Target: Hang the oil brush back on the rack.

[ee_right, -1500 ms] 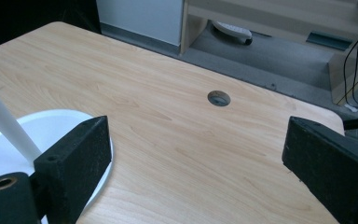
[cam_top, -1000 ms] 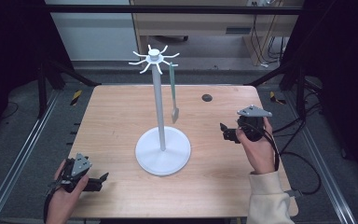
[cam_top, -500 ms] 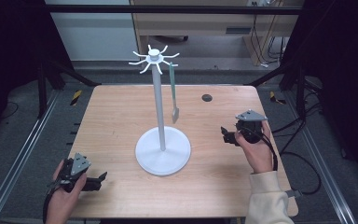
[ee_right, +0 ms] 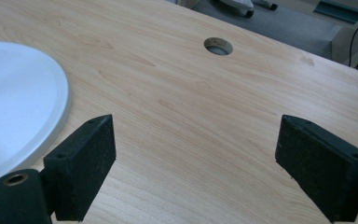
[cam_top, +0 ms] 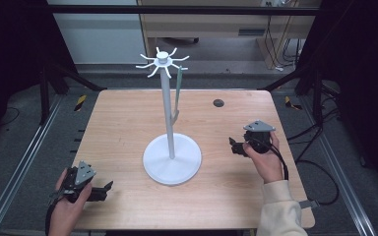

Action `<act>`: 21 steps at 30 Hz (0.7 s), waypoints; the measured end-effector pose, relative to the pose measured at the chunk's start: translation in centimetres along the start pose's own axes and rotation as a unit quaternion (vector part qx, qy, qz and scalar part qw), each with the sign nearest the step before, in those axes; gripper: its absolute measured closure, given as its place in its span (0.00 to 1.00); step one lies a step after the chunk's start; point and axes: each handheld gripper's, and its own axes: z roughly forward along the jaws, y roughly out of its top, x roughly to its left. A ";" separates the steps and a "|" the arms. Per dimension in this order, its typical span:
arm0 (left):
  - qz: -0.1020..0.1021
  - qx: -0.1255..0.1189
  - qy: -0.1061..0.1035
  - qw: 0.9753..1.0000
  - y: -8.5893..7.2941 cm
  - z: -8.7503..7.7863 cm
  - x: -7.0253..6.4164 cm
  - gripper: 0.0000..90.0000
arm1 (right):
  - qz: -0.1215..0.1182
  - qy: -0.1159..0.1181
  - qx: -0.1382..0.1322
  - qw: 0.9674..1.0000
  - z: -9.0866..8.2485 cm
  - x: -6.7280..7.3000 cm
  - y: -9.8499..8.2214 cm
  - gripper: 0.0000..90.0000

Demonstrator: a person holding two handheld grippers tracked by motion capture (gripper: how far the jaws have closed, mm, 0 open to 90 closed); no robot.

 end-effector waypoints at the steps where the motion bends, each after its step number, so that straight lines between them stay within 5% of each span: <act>1: 0.000 -0.001 0.000 1.000 0.0 0.0 0.0 0.03 | -0.001 0.002 0.002 1.000 0.2 0.1 -0.1 0.14; 6: -0.002 -0.002 0.003 1.000 0.0 0.0 0.0 0.03 | -0.011 0.007 0.006 1.000 1.1 0.8 -0.6 0.15; 16: -0.005 -0.005 0.000 1.000 0.0 -0.1 0.0 0.03 | 0.026 0.038 -0.006 0.999 2.7 1.3 -2.0 0.17; 21: -0.005 -0.005 -0.002 1.000 0.0 -0.1 0.0 0.03 | 0.019 0.045 -0.011 0.999 3.5 1.6 -2.5 0.17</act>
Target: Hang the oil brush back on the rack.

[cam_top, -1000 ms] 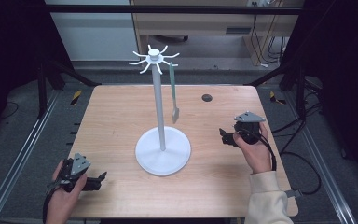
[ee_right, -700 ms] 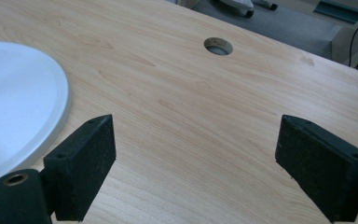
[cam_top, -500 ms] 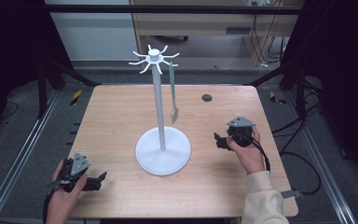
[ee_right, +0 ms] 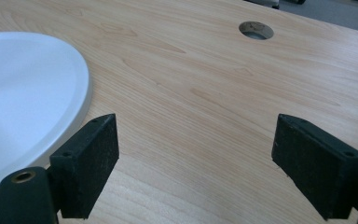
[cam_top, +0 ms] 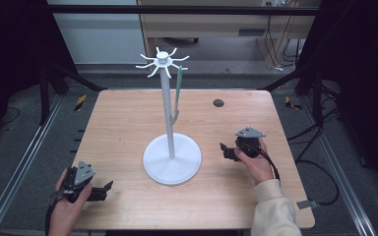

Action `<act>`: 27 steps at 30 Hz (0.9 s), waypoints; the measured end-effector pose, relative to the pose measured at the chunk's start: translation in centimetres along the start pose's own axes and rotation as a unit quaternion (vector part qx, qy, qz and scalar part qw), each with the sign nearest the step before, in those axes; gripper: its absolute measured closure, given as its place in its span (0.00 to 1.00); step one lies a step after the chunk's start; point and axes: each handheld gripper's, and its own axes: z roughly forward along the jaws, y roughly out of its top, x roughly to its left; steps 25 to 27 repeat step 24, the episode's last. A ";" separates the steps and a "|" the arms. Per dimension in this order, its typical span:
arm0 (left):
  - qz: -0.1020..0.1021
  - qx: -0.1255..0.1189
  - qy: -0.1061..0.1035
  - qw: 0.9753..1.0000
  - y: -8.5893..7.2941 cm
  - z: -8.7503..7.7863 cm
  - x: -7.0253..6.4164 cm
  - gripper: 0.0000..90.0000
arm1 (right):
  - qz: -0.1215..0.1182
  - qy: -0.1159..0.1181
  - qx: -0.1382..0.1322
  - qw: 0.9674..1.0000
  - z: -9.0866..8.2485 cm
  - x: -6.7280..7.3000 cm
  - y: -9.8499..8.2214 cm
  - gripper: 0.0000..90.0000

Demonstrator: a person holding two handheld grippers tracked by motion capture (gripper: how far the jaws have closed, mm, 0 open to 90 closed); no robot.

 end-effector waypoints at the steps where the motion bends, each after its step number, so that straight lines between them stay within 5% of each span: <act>1: -0.001 -0.001 0.000 1.000 0.0 0.0 0.0 0.03 | -0.003 0.002 -0.001 1.000 0.1 0.1 0.0 0.17; 11: 0.000 0.000 -0.001 1.000 0.0 0.0 0.0 0.03 | 0.013 0.036 -0.034 0.999 1.1 1.0 0.0 0.17; 27: -0.001 0.000 -0.001 1.000 -0.1 0.0 0.1 0.03 | 0.001 0.037 0.014 0.999 2.2 1.6 -0.5 0.14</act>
